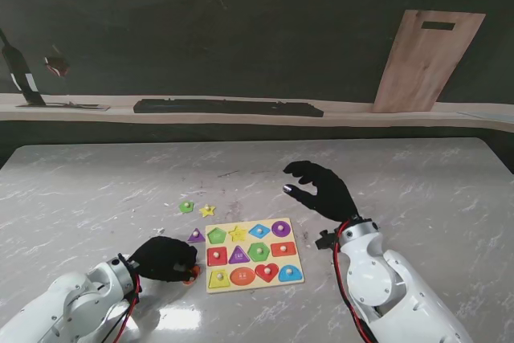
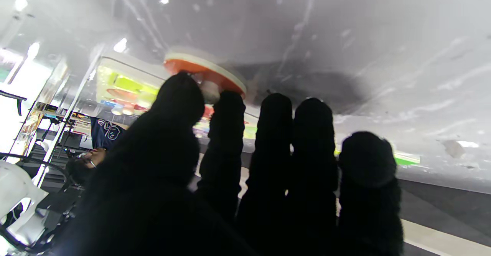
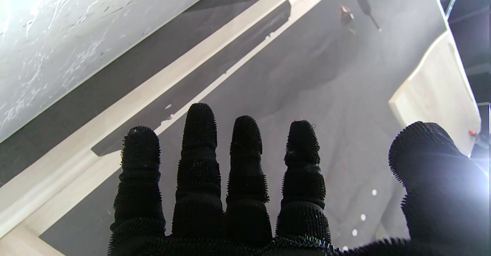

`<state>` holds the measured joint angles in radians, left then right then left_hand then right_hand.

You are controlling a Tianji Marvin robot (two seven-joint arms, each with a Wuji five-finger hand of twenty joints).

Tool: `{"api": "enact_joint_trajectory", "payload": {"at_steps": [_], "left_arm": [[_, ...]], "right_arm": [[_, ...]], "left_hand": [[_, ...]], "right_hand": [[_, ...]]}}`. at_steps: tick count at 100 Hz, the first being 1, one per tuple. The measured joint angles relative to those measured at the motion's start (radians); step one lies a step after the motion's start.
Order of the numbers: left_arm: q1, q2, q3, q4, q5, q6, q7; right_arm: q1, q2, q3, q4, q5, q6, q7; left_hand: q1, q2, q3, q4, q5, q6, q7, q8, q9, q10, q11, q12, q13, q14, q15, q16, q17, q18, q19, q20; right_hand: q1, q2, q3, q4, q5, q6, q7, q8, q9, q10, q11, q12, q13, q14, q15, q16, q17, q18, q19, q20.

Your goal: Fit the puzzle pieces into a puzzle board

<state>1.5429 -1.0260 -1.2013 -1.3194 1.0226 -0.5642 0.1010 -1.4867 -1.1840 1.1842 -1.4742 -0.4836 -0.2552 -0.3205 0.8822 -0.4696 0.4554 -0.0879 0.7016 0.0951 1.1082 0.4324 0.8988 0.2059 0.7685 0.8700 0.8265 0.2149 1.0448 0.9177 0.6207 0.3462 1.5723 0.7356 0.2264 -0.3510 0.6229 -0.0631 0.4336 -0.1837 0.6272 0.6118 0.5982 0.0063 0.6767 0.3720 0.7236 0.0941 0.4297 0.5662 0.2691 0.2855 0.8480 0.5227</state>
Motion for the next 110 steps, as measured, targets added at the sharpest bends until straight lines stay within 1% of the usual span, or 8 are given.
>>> {"api": "enact_joint_trajectory", "payload": {"at_steps": [9, 22, 39, 50, 63, 73, 86, 110], "left_arm": [[0.014, 0.000, -0.022, -0.022, -0.006, -0.004, -0.034], [0.041, 0.000, -0.055, -0.056, -0.046, -0.014, -0.101], [0.060, 0.003, -0.070, -0.070, -0.038, -0.022, -0.101], [0.069, 0.005, -0.077, -0.080, -0.026, -0.022, -0.101], [0.083, 0.006, -0.092, -0.100, 0.025, -0.022, -0.094], [0.094, 0.008, -0.102, -0.110, 0.034, -0.022, -0.094], [0.108, 0.010, -0.119, -0.123, 0.044, -0.028, -0.101], [0.115, 0.016, -0.131, -0.130, 0.077, -0.054, -0.093]], "right_arm": [[-0.002, 0.000, 0.000, -0.002, 0.000, 0.004, -0.002], [-0.006, 0.000, 0.000, -0.005, 0.000, 0.008, -0.004], [-0.011, 0.000, 0.001, -0.009, -0.002, 0.009, -0.006], [-0.013, 0.000, 0.002, -0.011, -0.002, 0.010, -0.006], [-0.014, 0.000, 0.002, -0.011, -0.002, 0.011, -0.005], [-0.014, 0.000, 0.002, -0.011, 0.000, 0.011, -0.004], [-0.014, 0.000, 0.002, -0.010, 0.002, 0.010, -0.004], [-0.014, 0.000, 0.001, -0.009, 0.003, 0.010, -0.006]], "left_hand": [[0.017, -0.008, 0.040, 0.000, 0.009, 0.023, -0.034, -0.050, 0.016, 0.009, -0.029, -0.043, 0.014, 0.009, 0.000, -0.009, 0.013, 0.000, 0.013, 0.000], [0.037, -0.026, 0.114, 0.000, 0.017, 0.060, -0.082, -0.066, 0.030, 0.016, -0.052, -0.063, 0.018, 0.009, -0.001, -0.023, 0.016, 0.000, 0.014, -0.004], [0.038, -0.045, 0.173, 0.000, 0.018, 0.065, -0.106, -0.076, 0.040, 0.016, -0.087, -0.052, 0.016, 0.009, -0.002, -0.030, 0.016, 0.000, 0.016, -0.010], [0.038, -0.054, 0.183, 0.000, 0.018, 0.065, -0.108, -0.077, 0.040, 0.016, -0.103, -0.045, 0.016, 0.009, -0.002, -0.031, 0.016, 0.000, 0.016, -0.010], [0.038, -0.081, 0.235, 0.000, 0.017, 0.063, -0.115, -0.077, 0.053, 0.016, -0.152, -0.026, 0.020, 0.009, -0.003, -0.031, 0.016, 0.000, 0.016, -0.011], [0.037, -0.093, 0.271, 0.000, 0.017, 0.063, -0.125, -0.077, 0.062, 0.016, -0.176, -0.002, 0.023, 0.009, -0.014, -0.032, 0.013, 0.000, 0.017, -0.021], [0.037, -0.094, 0.283, 0.000, 0.007, 0.062, -0.126, -0.077, 0.062, 0.006, -0.220, 0.046, 0.020, 0.009, -0.028, -0.032, -0.018, 0.000, 0.016, -0.022], [0.037, -0.092, 0.287, 0.000, -0.005, 0.054, -0.120, -0.077, 0.062, -0.004, -0.226, 0.062, 0.006, 0.006, -0.039, -0.032, -0.038, 0.000, 0.010, -0.023]], "right_hand": [[0.000, 0.000, 0.000, 0.000, 0.000, 0.000, 0.000, 0.000, 0.000, 0.000, 0.000, 0.000, 0.000, 0.000, 0.000, 0.000, 0.000, 0.000, 0.000, 0.000], [0.000, 0.000, 0.000, 0.000, 0.000, 0.000, 0.000, 0.000, 0.000, 0.000, 0.000, 0.000, 0.000, 0.000, 0.000, 0.000, 0.000, 0.000, 0.000, 0.000], [0.000, 0.000, 0.000, 0.000, 0.000, 0.000, 0.000, 0.000, 0.000, 0.000, 0.000, 0.000, 0.000, 0.000, 0.000, 0.000, 0.000, 0.000, 0.000, 0.000], [0.000, 0.000, 0.000, 0.000, 0.000, -0.001, 0.000, 0.000, 0.000, 0.000, 0.000, 0.001, 0.000, 0.000, 0.000, 0.000, 0.000, 0.000, 0.000, 0.000], [0.000, 0.000, 0.000, 0.000, 0.000, -0.001, 0.000, 0.000, 0.000, 0.000, 0.000, 0.001, 0.000, 0.000, 0.000, 0.000, 0.000, 0.000, 0.000, 0.000], [0.000, 0.000, 0.000, 0.000, 0.000, -0.001, 0.000, 0.000, 0.000, 0.000, 0.000, 0.001, 0.000, 0.000, 0.001, 0.000, 0.000, 0.000, 0.000, 0.000], [0.000, 0.000, 0.000, 0.000, 0.000, -0.001, 0.000, 0.000, 0.000, 0.000, 0.000, 0.001, 0.000, 0.000, 0.003, 0.000, 0.000, 0.000, 0.000, 0.000], [0.000, 0.000, 0.000, 0.000, 0.000, -0.001, 0.000, 0.000, 0.000, 0.000, 0.000, 0.001, 0.000, 0.000, 0.011, 0.000, 0.000, 0.000, 0.000, 0.000]]}}
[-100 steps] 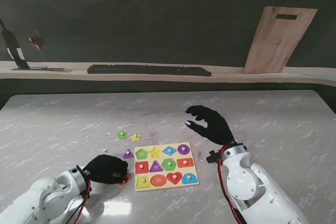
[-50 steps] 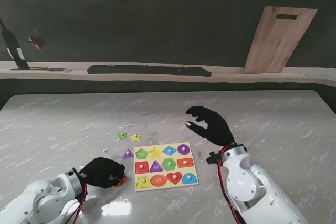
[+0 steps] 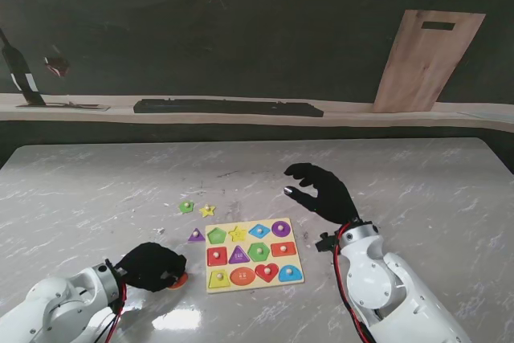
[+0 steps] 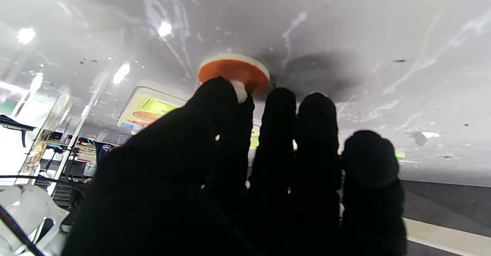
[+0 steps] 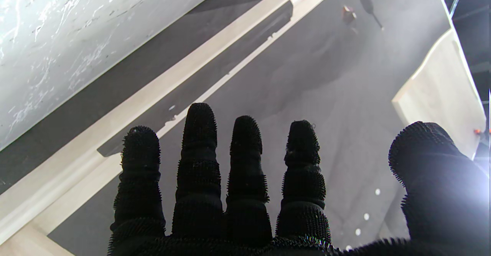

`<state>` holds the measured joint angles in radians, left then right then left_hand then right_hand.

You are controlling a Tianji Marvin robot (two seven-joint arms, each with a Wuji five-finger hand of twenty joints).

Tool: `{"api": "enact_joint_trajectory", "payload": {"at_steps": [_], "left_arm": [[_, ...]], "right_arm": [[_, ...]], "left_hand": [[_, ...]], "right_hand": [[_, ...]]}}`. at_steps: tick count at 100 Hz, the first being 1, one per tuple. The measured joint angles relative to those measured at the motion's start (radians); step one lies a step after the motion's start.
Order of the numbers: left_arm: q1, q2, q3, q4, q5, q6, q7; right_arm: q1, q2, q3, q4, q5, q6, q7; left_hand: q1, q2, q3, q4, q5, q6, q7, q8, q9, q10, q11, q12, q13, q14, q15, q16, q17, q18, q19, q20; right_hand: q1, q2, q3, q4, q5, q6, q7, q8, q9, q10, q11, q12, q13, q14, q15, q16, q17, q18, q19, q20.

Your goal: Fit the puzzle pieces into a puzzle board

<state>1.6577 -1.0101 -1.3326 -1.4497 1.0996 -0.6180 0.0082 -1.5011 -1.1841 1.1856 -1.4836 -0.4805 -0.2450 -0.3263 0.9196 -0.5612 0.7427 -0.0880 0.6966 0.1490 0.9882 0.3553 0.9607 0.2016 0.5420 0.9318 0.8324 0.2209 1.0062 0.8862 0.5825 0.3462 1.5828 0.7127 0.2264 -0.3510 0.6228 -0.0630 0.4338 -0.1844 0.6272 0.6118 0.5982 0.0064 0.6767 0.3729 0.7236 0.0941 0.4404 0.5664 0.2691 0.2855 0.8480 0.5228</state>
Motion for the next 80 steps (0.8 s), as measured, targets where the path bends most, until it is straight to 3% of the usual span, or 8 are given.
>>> {"api": "enact_joint_trajectory", "payload": {"at_steps": [47, 80], "left_arm": [[0.001, 0.010, -0.004, -0.003, 0.058, -0.012, 0.027], [-0.013, 0.012, 0.004, 0.018, 0.028, -0.029, 0.021]], "right_arm": [[0.000, 0.000, 0.002, 0.000, 0.004, -0.002, -0.003], [-0.002, 0.000, 0.007, 0.000, 0.003, -0.012, -0.003]], "left_hand": [[0.000, -0.009, 0.021, 0.000, 0.000, -0.014, 0.013, 0.001, 0.001, -0.003, -0.038, -0.020, 0.008, -0.004, -0.024, 0.001, 0.019, 0.000, 0.000, 0.000], [-0.053, -0.015, 0.109, 0.000, -0.048, -0.025, 0.056, 0.091, 0.001, -0.013, 0.013, 0.049, 0.007, -0.011, -0.024, 0.014, 0.013, 0.000, 0.000, 0.000]], "right_hand": [[0.000, 0.000, 0.000, 0.000, 0.020, -0.005, 0.002, 0.000, 0.000, 0.000, 0.000, 0.000, 0.000, 0.000, 0.001, 0.000, 0.000, 0.000, 0.000, 0.000], [0.000, 0.000, 0.000, 0.000, 0.020, -0.014, 0.002, 0.000, 0.000, 0.000, 0.000, 0.000, 0.000, 0.000, 0.001, 0.000, 0.000, 0.000, 0.000, 0.000]]}}
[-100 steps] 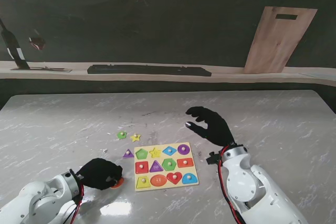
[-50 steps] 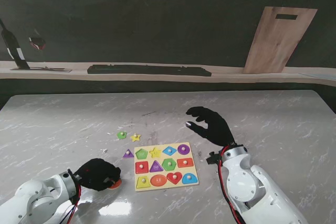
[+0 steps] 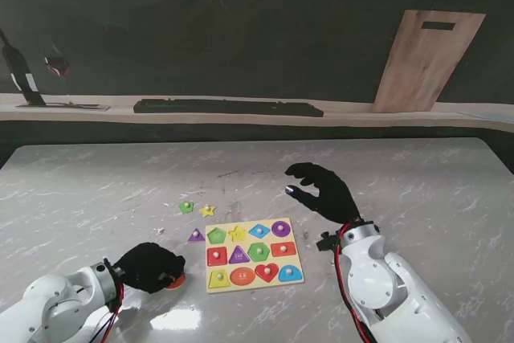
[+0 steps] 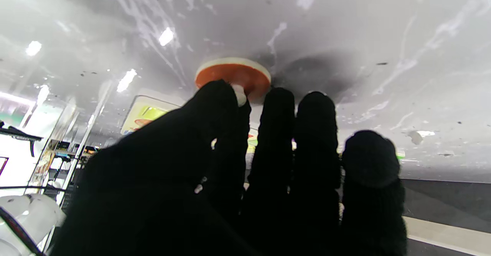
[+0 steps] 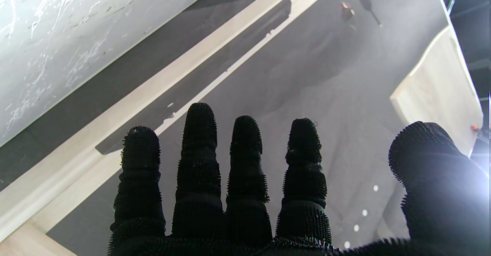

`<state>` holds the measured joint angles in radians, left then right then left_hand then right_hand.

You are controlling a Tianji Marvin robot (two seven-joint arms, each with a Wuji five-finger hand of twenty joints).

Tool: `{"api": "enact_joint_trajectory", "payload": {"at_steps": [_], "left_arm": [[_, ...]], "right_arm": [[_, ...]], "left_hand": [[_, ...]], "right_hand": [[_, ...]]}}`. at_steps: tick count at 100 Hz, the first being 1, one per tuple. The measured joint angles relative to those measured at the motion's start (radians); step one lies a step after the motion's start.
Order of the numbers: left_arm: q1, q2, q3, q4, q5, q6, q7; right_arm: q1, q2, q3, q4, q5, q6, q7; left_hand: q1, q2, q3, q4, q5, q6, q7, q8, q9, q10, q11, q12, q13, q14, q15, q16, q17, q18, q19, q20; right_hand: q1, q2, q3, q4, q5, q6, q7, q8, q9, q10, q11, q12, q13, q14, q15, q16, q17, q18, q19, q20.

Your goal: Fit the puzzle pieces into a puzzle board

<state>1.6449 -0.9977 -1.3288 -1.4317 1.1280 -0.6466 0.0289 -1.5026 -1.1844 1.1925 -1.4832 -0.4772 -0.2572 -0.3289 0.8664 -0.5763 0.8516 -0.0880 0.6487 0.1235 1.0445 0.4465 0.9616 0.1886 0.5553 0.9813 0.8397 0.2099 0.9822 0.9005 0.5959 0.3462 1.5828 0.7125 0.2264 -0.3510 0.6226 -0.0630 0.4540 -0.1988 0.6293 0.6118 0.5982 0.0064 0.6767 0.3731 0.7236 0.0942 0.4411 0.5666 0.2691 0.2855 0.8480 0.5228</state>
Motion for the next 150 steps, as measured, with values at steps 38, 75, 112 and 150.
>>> {"api": "enact_joint_trajectory", "payload": {"at_steps": [38, 75, 112, 150], "left_arm": [[0.025, -0.011, -0.033, -0.030, -0.015, -0.014, 0.029], [0.000, -0.015, -0.027, -0.049, -0.046, -0.048, 0.028], [-0.139, -0.018, 0.091, 0.007, -0.170, -0.050, -0.019], [-0.245, -0.026, 0.227, 0.053, -0.310, -0.017, -0.093]], "right_arm": [[-0.004, 0.000, 0.002, 0.002, -0.006, -0.007, -0.005], [0.007, 0.001, 0.002, 0.024, -0.006, -0.053, 0.005], [0.022, 0.000, 0.006, 0.063, 0.015, -0.118, 0.001], [0.014, 0.000, 0.024, 0.068, 0.024, -0.160, 0.006]], "left_hand": [[0.000, -0.006, 0.050, 0.000, 0.001, -0.003, 0.000, 0.007, 0.000, 0.000, 0.012, 0.004, 0.000, -0.002, 0.005, 0.009, 0.016, 0.000, 0.002, 0.000], [0.000, -0.003, 0.059, 0.000, 0.001, -0.012, 0.000, 0.007, 0.000, -0.001, 0.023, 0.004, 0.002, -0.003, 0.013, 0.009, 0.017, 0.000, 0.003, 0.000], [0.000, -0.002, 0.059, 0.000, 0.001, -0.013, 0.006, 0.018, 0.000, -0.001, 0.024, 0.009, 0.002, -0.003, 0.014, 0.009, 0.016, 0.000, 0.003, 0.000], [0.000, -0.002, 0.074, 0.001, 0.001, -0.013, 0.008, 0.018, 0.000, -0.001, 0.026, 0.012, 0.002, -0.003, 0.014, 0.009, 0.017, 0.000, 0.004, 0.000]], "right_hand": [[0.000, 0.000, 0.000, 0.000, 0.000, 0.000, 0.000, 0.000, 0.000, 0.000, 0.000, 0.000, 0.000, 0.000, 0.000, 0.000, 0.000, 0.000, 0.000, 0.000], [0.000, 0.000, 0.000, 0.000, 0.000, 0.000, 0.000, 0.000, 0.000, 0.000, 0.000, 0.000, 0.000, 0.000, 0.000, 0.000, 0.000, 0.000, 0.000, 0.000], [0.000, 0.000, 0.000, 0.000, 0.000, 0.000, 0.000, 0.000, 0.000, 0.000, 0.000, 0.000, 0.000, 0.000, 0.000, 0.000, 0.000, 0.000, 0.000, 0.000], [0.000, 0.000, 0.000, 0.000, 0.000, 0.000, 0.000, 0.000, 0.000, 0.000, 0.000, 0.000, 0.000, 0.000, 0.000, 0.000, 0.000, 0.000, 0.000, 0.000]]}}
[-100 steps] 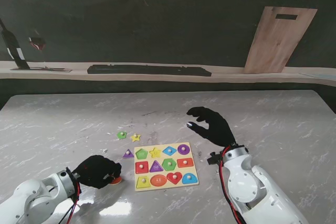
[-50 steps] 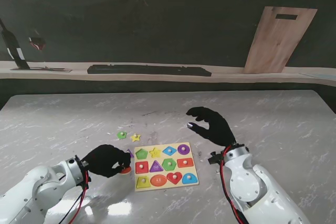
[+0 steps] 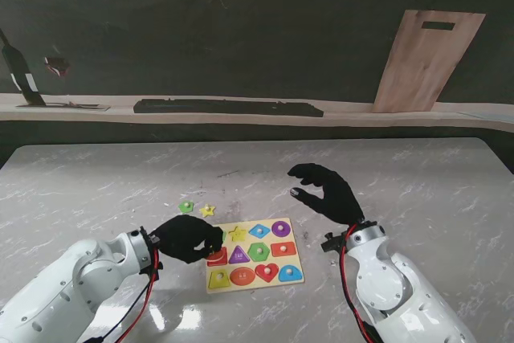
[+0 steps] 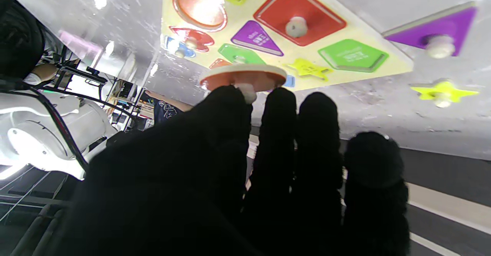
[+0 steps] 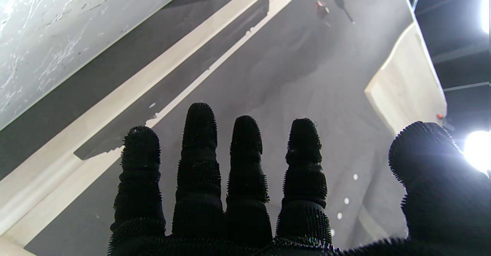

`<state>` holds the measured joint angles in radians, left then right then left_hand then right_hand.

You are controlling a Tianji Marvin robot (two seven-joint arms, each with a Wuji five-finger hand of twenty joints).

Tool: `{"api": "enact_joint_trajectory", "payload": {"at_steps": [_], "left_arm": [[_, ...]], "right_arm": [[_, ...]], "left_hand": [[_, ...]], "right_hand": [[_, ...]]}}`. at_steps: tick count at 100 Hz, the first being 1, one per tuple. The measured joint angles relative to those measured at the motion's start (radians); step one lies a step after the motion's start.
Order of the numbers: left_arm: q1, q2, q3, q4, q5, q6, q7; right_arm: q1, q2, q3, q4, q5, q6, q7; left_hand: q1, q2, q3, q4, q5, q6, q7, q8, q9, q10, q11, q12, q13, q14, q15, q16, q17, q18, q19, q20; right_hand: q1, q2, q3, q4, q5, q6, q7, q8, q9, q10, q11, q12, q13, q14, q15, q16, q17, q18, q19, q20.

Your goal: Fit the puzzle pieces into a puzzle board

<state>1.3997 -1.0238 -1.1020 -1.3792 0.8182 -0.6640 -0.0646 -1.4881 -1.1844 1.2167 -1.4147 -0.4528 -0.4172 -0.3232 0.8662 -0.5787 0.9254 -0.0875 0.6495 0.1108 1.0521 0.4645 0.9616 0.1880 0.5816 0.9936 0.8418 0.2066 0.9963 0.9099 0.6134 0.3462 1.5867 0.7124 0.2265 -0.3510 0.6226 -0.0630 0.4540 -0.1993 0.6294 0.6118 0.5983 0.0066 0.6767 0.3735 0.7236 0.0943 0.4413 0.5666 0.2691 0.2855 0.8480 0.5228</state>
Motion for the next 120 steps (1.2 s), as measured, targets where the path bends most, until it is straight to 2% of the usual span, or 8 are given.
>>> {"api": "enact_joint_trajectory", "payload": {"at_steps": [28, 42, 77, 78, 96, 120], "left_arm": [[-0.047, -0.006, 0.084, 0.026, -0.065, 0.025, -0.030], [-0.065, -0.007, 0.126, 0.028, -0.137, 0.059, -0.080], [-0.139, -0.018, 0.239, 0.094, -0.148, 0.073, -0.056], [-0.141, -0.019, 0.242, 0.096, -0.148, 0.073, -0.054], [-0.162, -0.027, 0.276, 0.123, -0.117, 0.089, -0.009], [-0.189, -0.036, 0.322, 0.147, -0.162, 0.119, -0.022]], "right_arm": [[-0.003, 0.000, 0.004, 0.000, 0.025, -0.017, 0.020], [-0.004, 0.000, 0.005, 0.001, 0.033, -0.025, 0.027], [-0.007, 0.000, 0.012, 0.001, 0.049, -0.041, 0.036], [-0.007, 0.000, 0.012, 0.001, 0.049, -0.042, 0.037], [-0.009, 0.000, 0.016, 0.001, 0.055, -0.047, 0.038], [-0.016, 0.000, 0.026, -0.001, 0.056, -0.052, 0.033]], "left_hand": [[0.000, 0.000, 0.008, 0.002, 0.000, 0.000, 0.001, 0.000, 0.000, 0.000, 0.010, 0.002, 0.000, 0.000, 0.002, 0.000, 0.007, 0.000, 0.002, 0.000], [0.000, 0.001, 0.008, 0.002, 0.000, 0.000, 0.001, 0.001, 0.000, 0.000, 0.010, 0.002, 0.002, 0.000, 0.023, 0.000, 0.019, 0.000, 0.012, 0.000], [0.000, -0.007, 0.032, 0.003, 0.000, 0.000, 0.012, 0.012, 0.000, 0.000, 0.023, 0.004, 0.002, 0.000, 0.035, 0.000, 0.024, 0.000, 0.021, 0.000], [0.000, -0.007, 0.032, 0.014, 0.000, 0.000, 0.012, 0.012, 0.000, 0.000, 0.023, 0.005, 0.002, 0.000, 0.035, 0.000, 0.024, 0.000, 0.021, 0.000], [-0.011, -0.008, 0.041, 0.014, 0.000, 0.000, 0.014, 0.024, 0.000, 0.000, 0.033, 0.008, 0.002, 0.000, 0.045, 0.000, 0.031, 0.000, 0.025, 0.000], [-0.011, -0.018, 0.042, 0.014, 0.006, 0.008, 0.022, 0.024, 0.000, 0.002, 0.034, 0.008, 0.002, 0.000, 0.046, 0.000, 0.047, 0.000, 0.037, -0.010]], "right_hand": [[0.000, 0.000, 0.000, 0.000, 0.000, 0.000, 0.000, 0.000, 0.000, 0.000, 0.000, 0.000, 0.000, 0.000, 0.000, 0.000, 0.000, 0.000, 0.000, 0.000], [0.000, 0.000, 0.000, 0.000, 0.000, 0.000, 0.000, 0.000, 0.000, 0.000, 0.000, 0.000, 0.000, 0.000, 0.000, 0.000, 0.000, 0.000, 0.000, 0.000], [0.000, 0.000, 0.000, 0.000, 0.000, 0.000, 0.000, 0.000, 0.000, 0.000, 0.000, 0.000, 0.000, 0.000, 0.000, 0.000, 0.000, 0.000, 0.000, 0.000], [0.000, 0.000, 0.000, 0.000, 0.000, 0.000, 0.000, 0.000, 0.000, 0.000, 0.000, 0.000, 0.000, 0.000, 0.000, 0.000, 0.000, 0.000, 0.000, 0.000], [0.000, 0.000, 0.000, 0.000, 0.000, 0.000, 0.000, 0.000, 0.000, 0.000, 0.000, 0.000, 0.000, 0.000, 0.000, 0.000, 0.000, 0.000, 0.000, 0.000], [0.000, 0.000, 0.000, 0.000, 0.000, 0.000, 0.000, 0.000, 0.000, 0.000, 0.000, 0.000, 0.000, 0.000, 0.000, 0.000, 0.000, 0.000, 0.000, 0.000]]}}
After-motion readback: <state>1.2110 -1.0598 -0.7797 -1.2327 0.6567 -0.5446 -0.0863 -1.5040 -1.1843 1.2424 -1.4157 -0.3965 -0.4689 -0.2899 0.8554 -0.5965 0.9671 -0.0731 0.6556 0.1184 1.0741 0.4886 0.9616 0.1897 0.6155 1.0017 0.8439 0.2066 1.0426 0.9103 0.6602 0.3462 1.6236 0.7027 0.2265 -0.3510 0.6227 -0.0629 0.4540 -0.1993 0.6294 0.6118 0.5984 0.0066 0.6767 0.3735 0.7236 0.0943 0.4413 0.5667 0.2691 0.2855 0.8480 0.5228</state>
